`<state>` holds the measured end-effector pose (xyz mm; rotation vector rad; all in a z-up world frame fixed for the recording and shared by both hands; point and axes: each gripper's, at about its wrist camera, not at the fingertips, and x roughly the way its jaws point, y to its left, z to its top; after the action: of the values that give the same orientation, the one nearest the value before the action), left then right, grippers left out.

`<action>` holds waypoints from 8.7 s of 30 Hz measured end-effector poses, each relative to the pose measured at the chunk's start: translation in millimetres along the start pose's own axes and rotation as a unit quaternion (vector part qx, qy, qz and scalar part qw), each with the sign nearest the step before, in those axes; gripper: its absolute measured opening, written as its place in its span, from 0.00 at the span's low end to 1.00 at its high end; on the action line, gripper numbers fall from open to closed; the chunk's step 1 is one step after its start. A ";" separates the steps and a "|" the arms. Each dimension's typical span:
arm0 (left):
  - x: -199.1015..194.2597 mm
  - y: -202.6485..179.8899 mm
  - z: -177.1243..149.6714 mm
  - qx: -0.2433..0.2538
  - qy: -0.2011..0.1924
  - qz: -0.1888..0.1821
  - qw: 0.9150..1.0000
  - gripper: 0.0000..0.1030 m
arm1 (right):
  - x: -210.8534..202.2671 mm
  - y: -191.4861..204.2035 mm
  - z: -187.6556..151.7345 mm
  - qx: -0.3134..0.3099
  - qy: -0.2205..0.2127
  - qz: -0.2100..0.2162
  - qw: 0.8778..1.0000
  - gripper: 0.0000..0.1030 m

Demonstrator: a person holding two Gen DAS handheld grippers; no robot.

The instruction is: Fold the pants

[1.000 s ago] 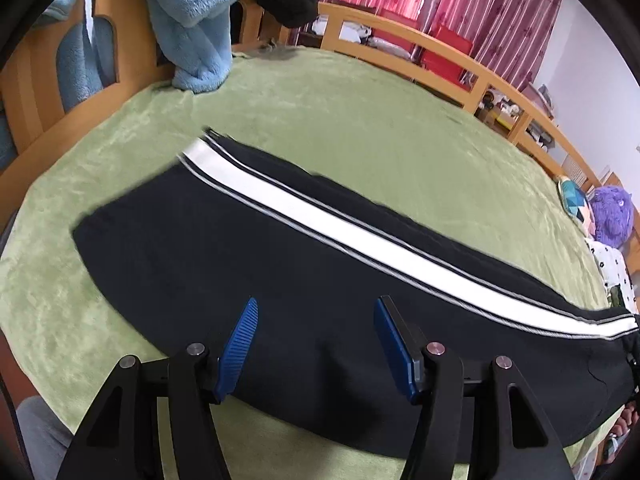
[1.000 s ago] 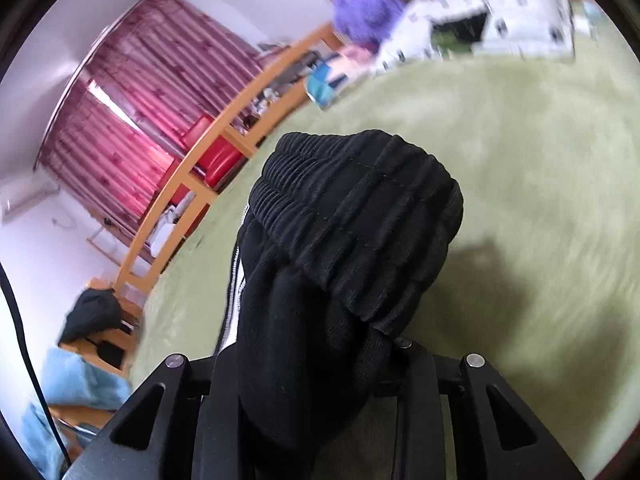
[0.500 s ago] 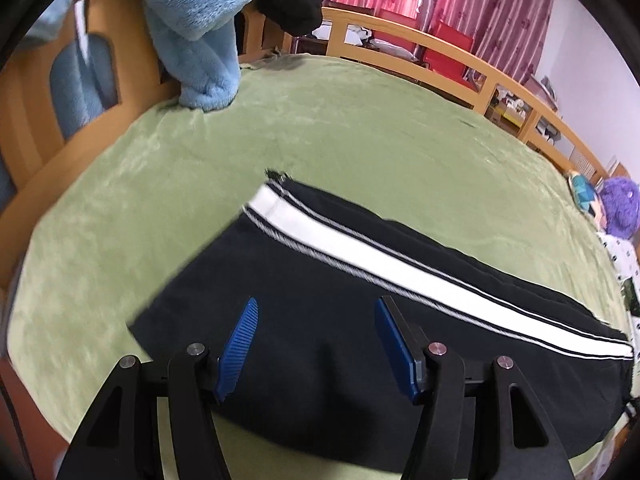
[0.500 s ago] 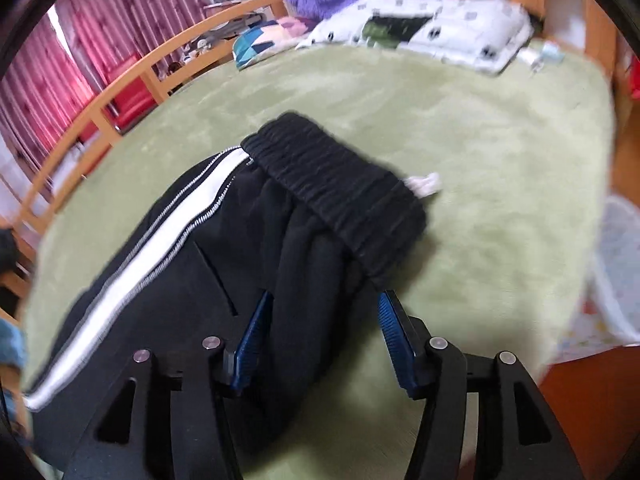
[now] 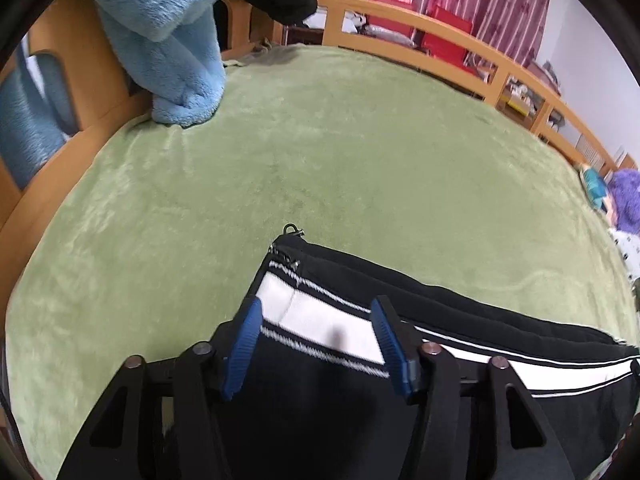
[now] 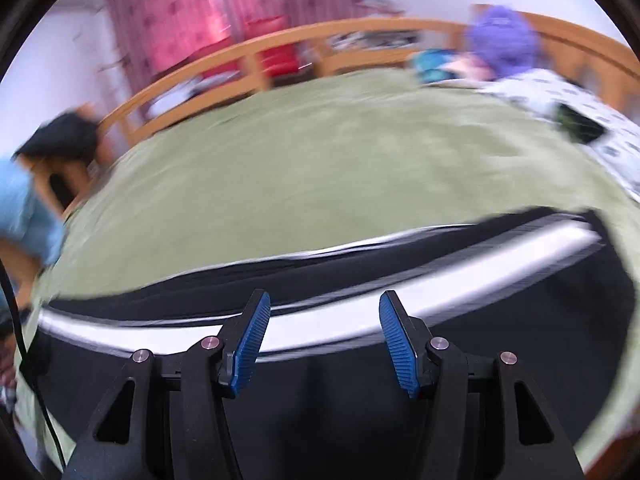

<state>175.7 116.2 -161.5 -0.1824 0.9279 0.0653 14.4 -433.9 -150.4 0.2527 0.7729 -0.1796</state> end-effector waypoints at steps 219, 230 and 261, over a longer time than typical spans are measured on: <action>-74.3 -128.8 -135.7 0.057 0.061 -0.259 0.962 0.66 | 40.7 25.6 2.2 -0.031 0.033 0.143 0.989 0.33; -60.4 -159.8 -160.7 0.085 0.092 -0.235 0.964 0.65 | -7.9 10.5 -56.6 -0.019 0.031 0.115 0.993 0.50; -65.6 -122.8 -167.5 0.040 0.081 -0.252 0.964 0.66 | -48.6 -20.1 -121.8 0.070 0.056 0.141 0.986 0.55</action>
<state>20.7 -33.9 -191.3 -0.3476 1.0201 -0.4633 -105.8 -414.5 -203.0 0.5051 0.8287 0.0481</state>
